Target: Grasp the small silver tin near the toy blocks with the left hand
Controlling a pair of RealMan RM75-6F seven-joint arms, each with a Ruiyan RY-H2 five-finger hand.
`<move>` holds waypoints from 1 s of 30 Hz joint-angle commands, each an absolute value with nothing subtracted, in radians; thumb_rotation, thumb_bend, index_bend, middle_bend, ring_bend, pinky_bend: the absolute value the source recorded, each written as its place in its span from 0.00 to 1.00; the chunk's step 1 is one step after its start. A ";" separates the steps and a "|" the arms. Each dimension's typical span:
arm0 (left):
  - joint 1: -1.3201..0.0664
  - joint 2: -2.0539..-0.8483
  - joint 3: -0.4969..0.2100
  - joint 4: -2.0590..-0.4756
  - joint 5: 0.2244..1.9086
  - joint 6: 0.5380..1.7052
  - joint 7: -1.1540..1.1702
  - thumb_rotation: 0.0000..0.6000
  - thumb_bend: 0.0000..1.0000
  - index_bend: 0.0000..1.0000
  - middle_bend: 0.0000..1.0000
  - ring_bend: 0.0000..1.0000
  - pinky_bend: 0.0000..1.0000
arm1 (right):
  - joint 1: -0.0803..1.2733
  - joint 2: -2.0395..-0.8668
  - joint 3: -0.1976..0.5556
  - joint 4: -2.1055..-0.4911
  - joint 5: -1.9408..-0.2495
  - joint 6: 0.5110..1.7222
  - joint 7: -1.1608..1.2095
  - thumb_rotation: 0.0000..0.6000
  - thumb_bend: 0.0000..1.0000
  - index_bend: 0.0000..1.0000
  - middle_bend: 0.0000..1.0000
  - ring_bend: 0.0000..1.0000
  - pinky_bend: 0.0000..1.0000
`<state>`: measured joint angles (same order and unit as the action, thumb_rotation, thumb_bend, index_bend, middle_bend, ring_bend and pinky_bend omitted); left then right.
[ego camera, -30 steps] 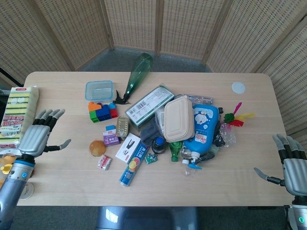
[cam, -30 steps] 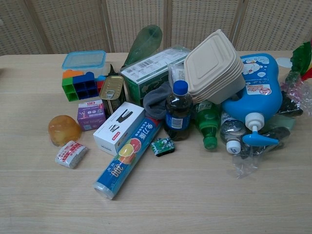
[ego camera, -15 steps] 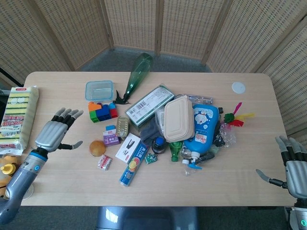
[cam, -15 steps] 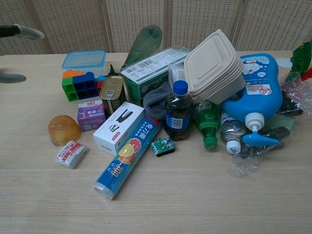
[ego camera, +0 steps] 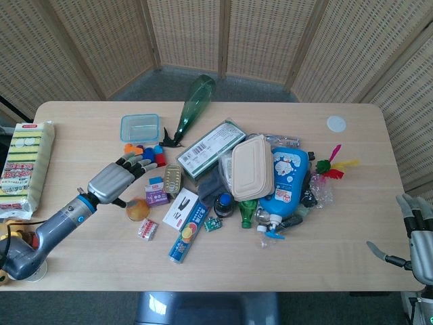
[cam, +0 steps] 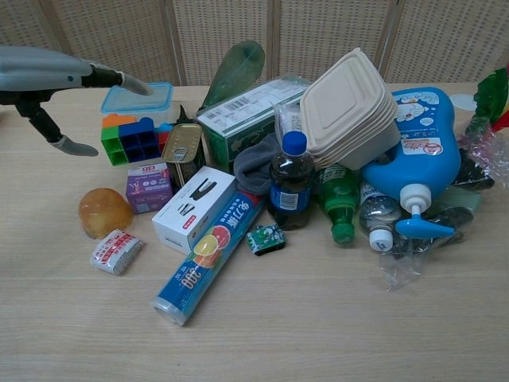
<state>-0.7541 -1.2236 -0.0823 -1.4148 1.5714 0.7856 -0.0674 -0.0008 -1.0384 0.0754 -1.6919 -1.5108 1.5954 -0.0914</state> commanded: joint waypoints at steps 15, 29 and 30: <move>-0.937 -1.425 -0.023 -1.142 1.666 0.696 -0.258 0.82 0.28 0.00 0.00 0.00 0.00 | -0.048 -1.005 0.074 -1.730 -1.491 1.645 -0.127 0.50 0.14 0.00 0.03 0.00 0.00; -1.015 -1.541 0.027 -0.983 1.699 0.699 -0.355 0.82 0.28 0.00 0.00 0.00 0.00 | -0.076 -0.984 0.075 -1.750 -1.485 1.674 -0.139 0.51 0.14 0.00 0.03 0.00 0.00; -1.021 -1.545 0.031 -0.977 1.699 0.697 -0.361 0.82 0.28 0.00 0.00 0.00 0.00 | -0.078 -0.983 0.075 -1.749 -1.485 1.676 -0.137 0.50 0.14 0.00 0.03 0.00 0.00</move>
<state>-1.0157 -1.5401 0.0264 -0.9823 1.6983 0.6993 -0.3554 -0.0781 -0.9836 0.0750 -1.7496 -1.4848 1.6761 -0.1376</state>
